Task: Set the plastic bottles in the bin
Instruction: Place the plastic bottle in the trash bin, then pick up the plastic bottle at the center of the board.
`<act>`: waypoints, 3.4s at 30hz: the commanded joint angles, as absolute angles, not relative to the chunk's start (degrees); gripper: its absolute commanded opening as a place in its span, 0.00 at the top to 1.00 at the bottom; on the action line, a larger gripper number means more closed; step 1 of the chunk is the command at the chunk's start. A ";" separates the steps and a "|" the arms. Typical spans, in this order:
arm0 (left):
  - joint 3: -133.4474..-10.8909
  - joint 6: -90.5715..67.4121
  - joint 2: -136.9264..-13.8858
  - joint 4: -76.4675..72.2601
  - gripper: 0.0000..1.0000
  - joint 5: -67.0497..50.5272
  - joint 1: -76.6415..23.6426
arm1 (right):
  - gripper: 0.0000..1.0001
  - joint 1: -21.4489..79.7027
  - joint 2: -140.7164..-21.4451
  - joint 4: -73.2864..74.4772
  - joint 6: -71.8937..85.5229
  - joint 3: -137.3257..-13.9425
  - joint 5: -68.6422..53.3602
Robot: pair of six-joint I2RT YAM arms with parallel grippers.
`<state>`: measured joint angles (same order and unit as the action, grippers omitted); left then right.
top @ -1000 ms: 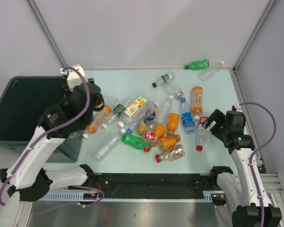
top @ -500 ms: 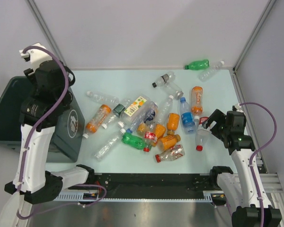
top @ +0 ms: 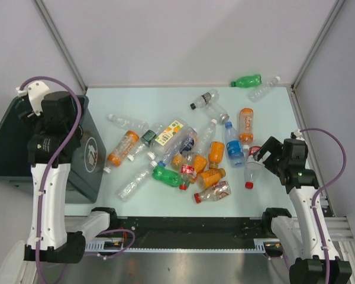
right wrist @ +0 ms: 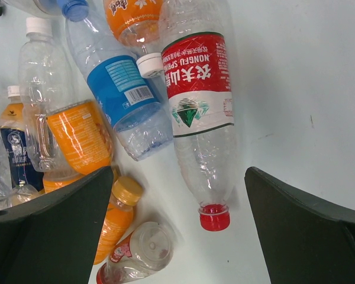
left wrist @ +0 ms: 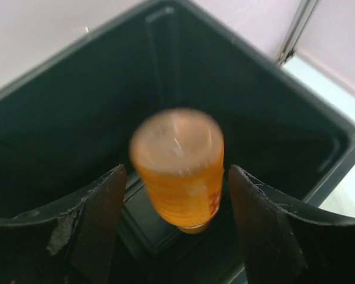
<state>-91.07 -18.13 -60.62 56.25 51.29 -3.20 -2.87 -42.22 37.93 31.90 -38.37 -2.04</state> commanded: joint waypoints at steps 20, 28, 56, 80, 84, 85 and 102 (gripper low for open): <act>-91.14 -15.47 -54.67 56.87 0.02 26.03 -1.23 | 0.00 -3.16 -40.96 37.97 34.27 -38.76 -1.06; -93.60 -14.86 -53.96 59.06 0.00 12.41 -1.23 | 0.00 -3.16 -39.82 38.67 33.92 -38.76 -5.79; -63.46 -25.74 -43.32 43.86 0.00 -3.04 -32.55 | 0.00 10.63 -37.44 44.47 46.32 -39.38 1.57; -56.95 -33.22 -73.72 21.36 0.00 9.14 -51.41 | 0.00 10.64 -38.14 43.33 42.54 -39.37 9.06; -57.65 -34.19 -77.60 21.27 0.00 11.34 -53.00 | 0.00 10.63 -38.15 44.03 42.63 -39.38 7.91; -57.66 -34.97 -78.04 21.36 0.00 11.60 -53.17 | 0.00 10.63 -38.14 44.21 42.71 -39.38 7.39; -58.44 -35.86 -84.90 21.00 0.06 11.87 -54.23 | 0.00 10.63 -34.89 47.55 42.80 -39.29 8.61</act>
